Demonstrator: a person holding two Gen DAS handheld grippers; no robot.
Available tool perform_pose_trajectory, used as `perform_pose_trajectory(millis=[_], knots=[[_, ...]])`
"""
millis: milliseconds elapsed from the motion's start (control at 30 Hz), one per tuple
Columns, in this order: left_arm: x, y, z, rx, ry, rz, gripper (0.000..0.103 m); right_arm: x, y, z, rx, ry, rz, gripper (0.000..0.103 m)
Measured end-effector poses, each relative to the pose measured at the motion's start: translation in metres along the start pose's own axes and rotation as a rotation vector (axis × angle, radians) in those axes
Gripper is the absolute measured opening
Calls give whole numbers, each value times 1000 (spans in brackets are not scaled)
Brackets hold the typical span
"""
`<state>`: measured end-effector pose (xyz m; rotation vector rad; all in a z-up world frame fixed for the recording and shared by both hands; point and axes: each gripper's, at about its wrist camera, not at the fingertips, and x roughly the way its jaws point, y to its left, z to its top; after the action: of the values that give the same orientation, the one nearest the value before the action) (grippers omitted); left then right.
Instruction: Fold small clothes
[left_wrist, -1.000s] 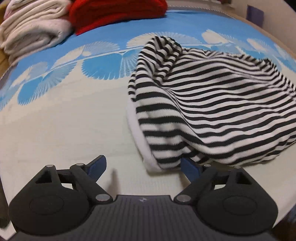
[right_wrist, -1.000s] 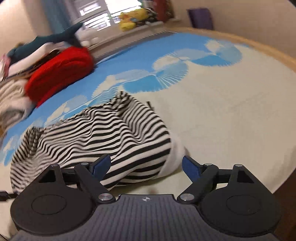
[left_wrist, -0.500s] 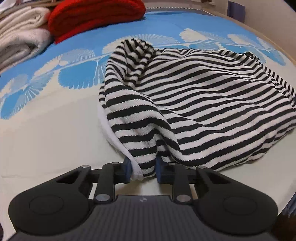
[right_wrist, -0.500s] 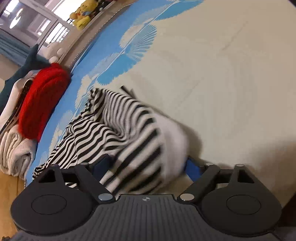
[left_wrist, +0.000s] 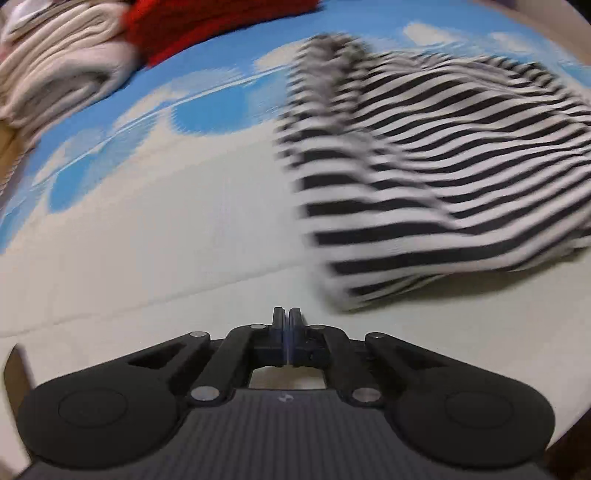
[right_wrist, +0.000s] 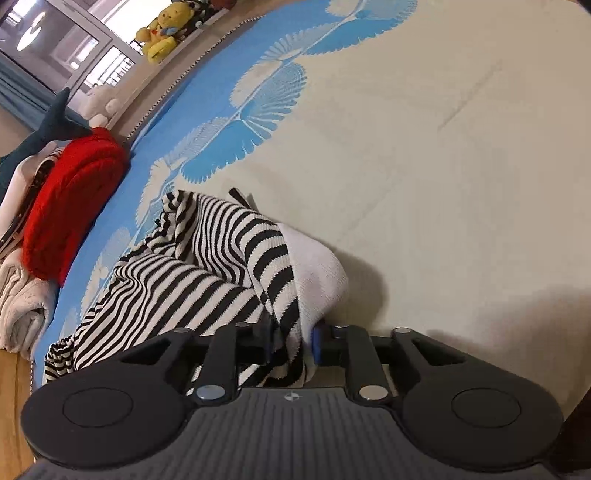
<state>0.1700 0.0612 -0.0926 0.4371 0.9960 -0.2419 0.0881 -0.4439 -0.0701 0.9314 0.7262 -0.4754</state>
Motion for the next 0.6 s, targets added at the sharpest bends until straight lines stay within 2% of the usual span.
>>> perform_pose_trajectory(millis=[33,67,100,133,167,200,233,300,400,533,600], knots=[[-4,7,0,-32,0,-37,4,1,1,0,2,4,-6,39],[-10,11,-1,-56,-21,-59,6,0,3,0,-3,-2,-13,43],[-19,14,-2,-68,-56,-66,18,-2,7,-1,-23,-7,-11,55],[-27,14,-4,-76,-84,-65,50,-7,9,-3,-46,-11,-1,66],[-36,14,-6,-90,-108,-61,71,-12,12,-5,-71,-20,8,70],[-43,11,-8,-108,-123,-45,100,-19,15,-8,-95,-35,11,73],[-52,8,-10,-130,-148,-25,103,-27,17,-13,-117,-52,14,76],[-68,-1,-11,-129,-182,-42,103,-44,20,-23,-148,-71,22,80],[-90,-14,-21,-199,-231,-9,103,-69,23,-39,-207,-100,53,81],[-107,-29,-44,-352,-242,-8,103,-96,23,-65,-270,-182,85,83],[-108,-35,-54,-399,-224,1,103,-98,19,-75,-269,-175,103,83]])
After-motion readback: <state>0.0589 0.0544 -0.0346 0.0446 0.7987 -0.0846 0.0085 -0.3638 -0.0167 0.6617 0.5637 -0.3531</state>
